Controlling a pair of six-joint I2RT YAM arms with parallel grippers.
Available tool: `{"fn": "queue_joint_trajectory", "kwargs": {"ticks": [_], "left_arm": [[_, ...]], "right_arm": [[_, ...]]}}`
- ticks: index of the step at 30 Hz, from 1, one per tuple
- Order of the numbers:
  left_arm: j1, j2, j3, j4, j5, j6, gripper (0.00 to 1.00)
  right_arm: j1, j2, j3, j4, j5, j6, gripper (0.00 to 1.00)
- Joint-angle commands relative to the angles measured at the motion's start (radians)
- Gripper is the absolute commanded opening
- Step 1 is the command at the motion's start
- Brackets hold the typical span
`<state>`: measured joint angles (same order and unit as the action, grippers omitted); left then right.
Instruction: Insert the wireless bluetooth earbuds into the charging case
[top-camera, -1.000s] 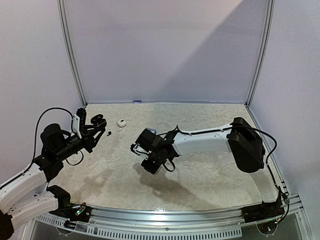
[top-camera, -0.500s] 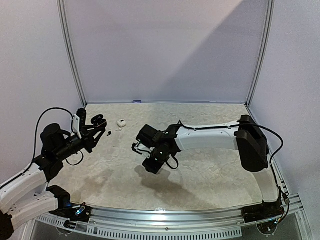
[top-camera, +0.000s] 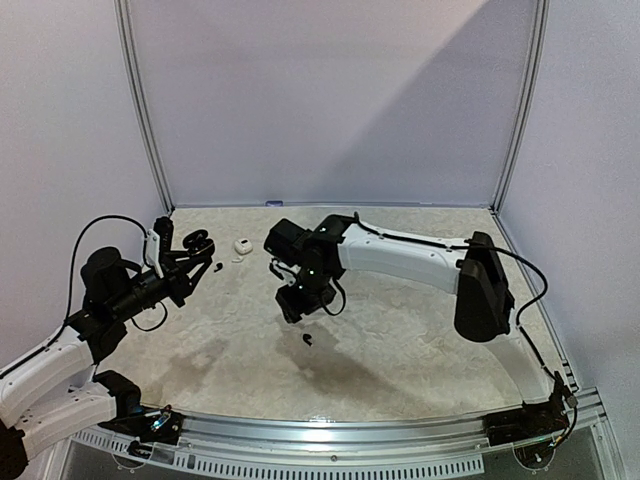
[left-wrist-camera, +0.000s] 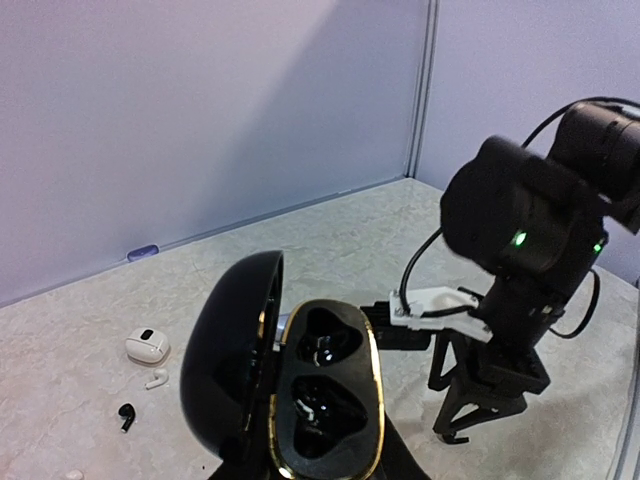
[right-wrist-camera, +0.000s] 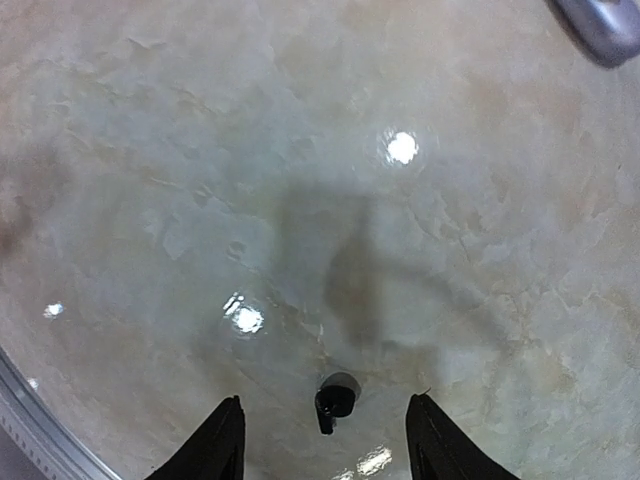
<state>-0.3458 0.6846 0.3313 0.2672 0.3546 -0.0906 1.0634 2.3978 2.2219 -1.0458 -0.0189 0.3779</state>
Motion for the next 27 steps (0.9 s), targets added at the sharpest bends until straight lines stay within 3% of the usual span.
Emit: {"fn": "queue_joint_trajectory", "kwargs": {"ticks": [1, 5, 10, 27], "left_arm": [[0.013, -0.005, -0.012, 0.011, 0.014, 0.003, 0.00], [0.013, -0.005, -0.014, 0.014, 0.018, 0.000, 0.00], [0.013, -0.009, -0.014, 0.014, 0.017, 0.002, 0.00], [0.012, -0.003, -0.014, 0.019, 0.024, 0.002, 0.00]], "right_arm": [[-0.004, 0.104, 0.056, -0.143, -0.014, 0.085, 0.56], [-0.006, 0.134, 0.067, -0.115, -0.012, 0.087, 0.56], [-0.005, 0.169, 0.087, -0.135, -0.004, 0.084, 0.43], [0.016, 0.184, 0.087, -0.166, 0.006, 0.061, 0.23]]}}
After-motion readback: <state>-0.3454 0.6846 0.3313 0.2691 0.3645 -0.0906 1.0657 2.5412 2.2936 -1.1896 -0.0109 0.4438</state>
